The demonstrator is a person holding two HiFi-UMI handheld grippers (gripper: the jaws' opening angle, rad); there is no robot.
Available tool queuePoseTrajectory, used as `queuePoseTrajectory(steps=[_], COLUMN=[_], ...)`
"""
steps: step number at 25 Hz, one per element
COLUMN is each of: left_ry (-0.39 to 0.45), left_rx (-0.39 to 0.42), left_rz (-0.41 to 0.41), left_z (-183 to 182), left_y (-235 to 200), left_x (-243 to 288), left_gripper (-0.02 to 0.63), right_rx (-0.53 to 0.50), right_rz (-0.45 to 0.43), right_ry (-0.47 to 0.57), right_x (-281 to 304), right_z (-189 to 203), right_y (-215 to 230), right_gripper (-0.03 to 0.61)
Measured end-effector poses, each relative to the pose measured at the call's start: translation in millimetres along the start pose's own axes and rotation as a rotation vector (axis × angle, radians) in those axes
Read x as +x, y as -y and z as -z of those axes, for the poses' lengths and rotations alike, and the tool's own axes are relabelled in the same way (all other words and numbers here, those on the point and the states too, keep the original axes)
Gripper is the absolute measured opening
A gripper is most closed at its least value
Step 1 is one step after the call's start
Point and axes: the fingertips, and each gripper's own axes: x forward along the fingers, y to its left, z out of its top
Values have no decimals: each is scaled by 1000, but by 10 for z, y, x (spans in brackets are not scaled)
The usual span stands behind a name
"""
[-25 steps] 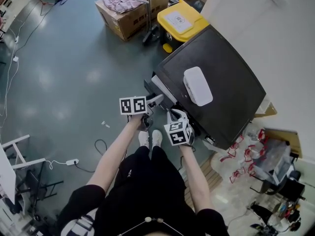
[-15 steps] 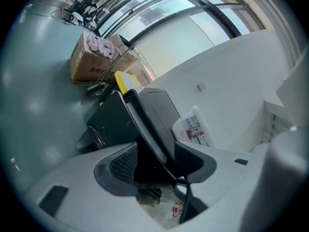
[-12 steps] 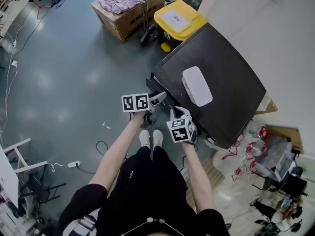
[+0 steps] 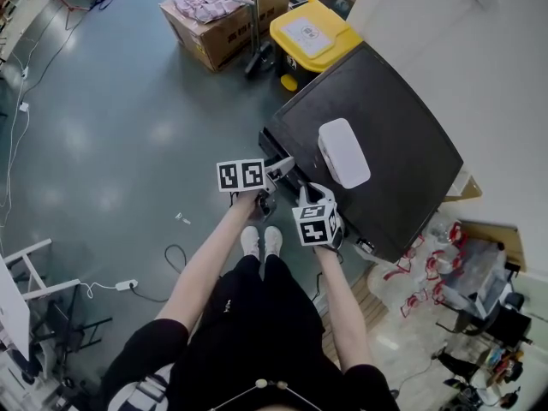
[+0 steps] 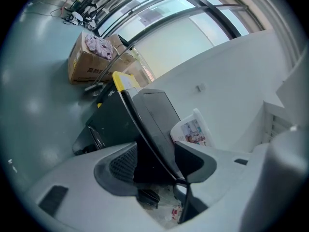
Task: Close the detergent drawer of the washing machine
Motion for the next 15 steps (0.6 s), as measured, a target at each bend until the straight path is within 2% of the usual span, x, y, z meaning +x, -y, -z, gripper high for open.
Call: queuePoseTrajectory(steps=[8,12,15], left_ry=[-4,-11,-7], left_rx=[-17,-27,-29], left_rz=[20,24,18], left_z=[-32,-10,-18], left_y=[-14,-14,-34], left_x=[12,12,8], left_gripper=[230,230,230], right_rx=[13,-59,-117], right_rz=[73,172,165], right_ry=[25,66,53], right_x=[18,-116,-68], right_z=[-27,-72,-71], right_y=[11,60,37], right_gripper=[39,38,68])
